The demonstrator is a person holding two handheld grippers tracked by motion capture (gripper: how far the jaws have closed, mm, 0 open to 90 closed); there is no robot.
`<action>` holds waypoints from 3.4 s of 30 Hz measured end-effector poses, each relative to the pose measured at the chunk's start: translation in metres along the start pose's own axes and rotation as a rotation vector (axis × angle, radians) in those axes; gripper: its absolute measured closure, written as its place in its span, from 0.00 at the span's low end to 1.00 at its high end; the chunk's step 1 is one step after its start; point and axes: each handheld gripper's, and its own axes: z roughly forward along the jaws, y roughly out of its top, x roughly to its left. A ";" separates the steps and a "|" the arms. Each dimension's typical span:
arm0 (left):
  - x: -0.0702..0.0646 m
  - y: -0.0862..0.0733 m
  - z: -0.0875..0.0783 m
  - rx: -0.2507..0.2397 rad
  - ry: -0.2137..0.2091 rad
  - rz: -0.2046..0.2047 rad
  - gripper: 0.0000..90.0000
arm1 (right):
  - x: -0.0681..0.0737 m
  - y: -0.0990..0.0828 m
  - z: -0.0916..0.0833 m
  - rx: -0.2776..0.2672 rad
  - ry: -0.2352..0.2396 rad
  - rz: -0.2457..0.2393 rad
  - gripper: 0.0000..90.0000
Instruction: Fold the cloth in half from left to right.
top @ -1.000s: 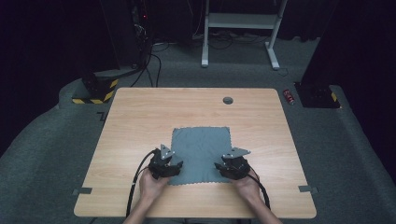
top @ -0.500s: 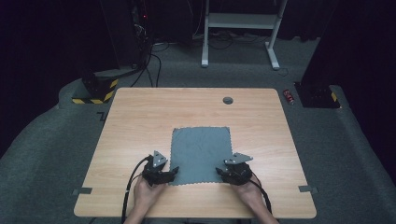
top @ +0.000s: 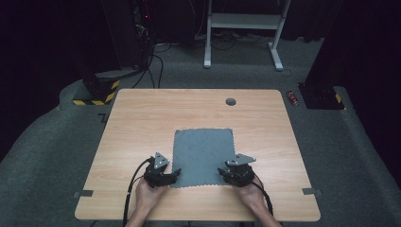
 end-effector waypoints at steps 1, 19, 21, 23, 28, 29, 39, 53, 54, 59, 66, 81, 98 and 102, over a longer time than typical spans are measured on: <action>0.001 0.002 0.001 0.007 -0.004 -0.010 0.38 | 0.001 0.002 0.000 -0.005 0.005 -0.010 0.66; 0.030 0.026 0.006 0.010 -0.021 -0.115 0.43 | 0.028 0.027 0.015 -0.006 0.063 -0.050 0.79; 0.032 0.025 0.008 0.043 -0.015 -0.121 0.43 | 0.030 0.028 0.014 -0.009 0.064 -0.043 0.81; 0.033 0.025 0.008 0.045 -0.029 -0.127 0.43 | 0.034 0.030 0.013 -0.025 0.067 -0.033 0.82; 0.037 0.031 0.011 0.040 -0.028 -0.128 0.42 | 0.043 0.031 0.014 -0.048 0.083 -0.036 0.83; 0.037 0.035 0.013 0.043 -0.027 -0.116 0.42 | 0.046 0.031 0.014 -0.046 0.090 -0.033 0.83; 0.051 0.071 0.025 0.023 0.019 -0.090 0.45 | 0.061 0.038 0.034 -0.032 0.145 -0.072 0.86; 0.078 0.079 0.051 0.046 0.046 -0.192 0.49 | 0.087 0.050 0.052 -0.033 0.202 -0.121 0.89; 0.080 0.079 0.052 0.035 0.048 -0.197 0.49 | 0.087 0.050 0.052 -0.033 0.202 -0.121 0.89; 0.076 0.095 0.053 0.058 0.048 -0.126 0.49 | 0.099 0.052 0.058 -0.022 0.225 -0.150 0.88; 0.077 0.105 0.063 0.088 0.071 -0.103 0.49 | 0.120 0.053 0.064 -0.012 0.268 -0.188 0.87; 0.080 0.107 0.095 0.146 0.094 -0.098 0.72 | 0.141 0.048 0.065 0.000 0.251 -0.262 0.77; 0.085 0.107 0.093 0.151 0.054 -0.079 1.00 | 0.143 0.048 0.065 -0.004 0.205 -0.284 0.99; 0.087 0.106 0.093 0.149 0.044 -0.108 1.00 | 0.141 0.048 0.064 -0.001 0.216 -0.258 1.00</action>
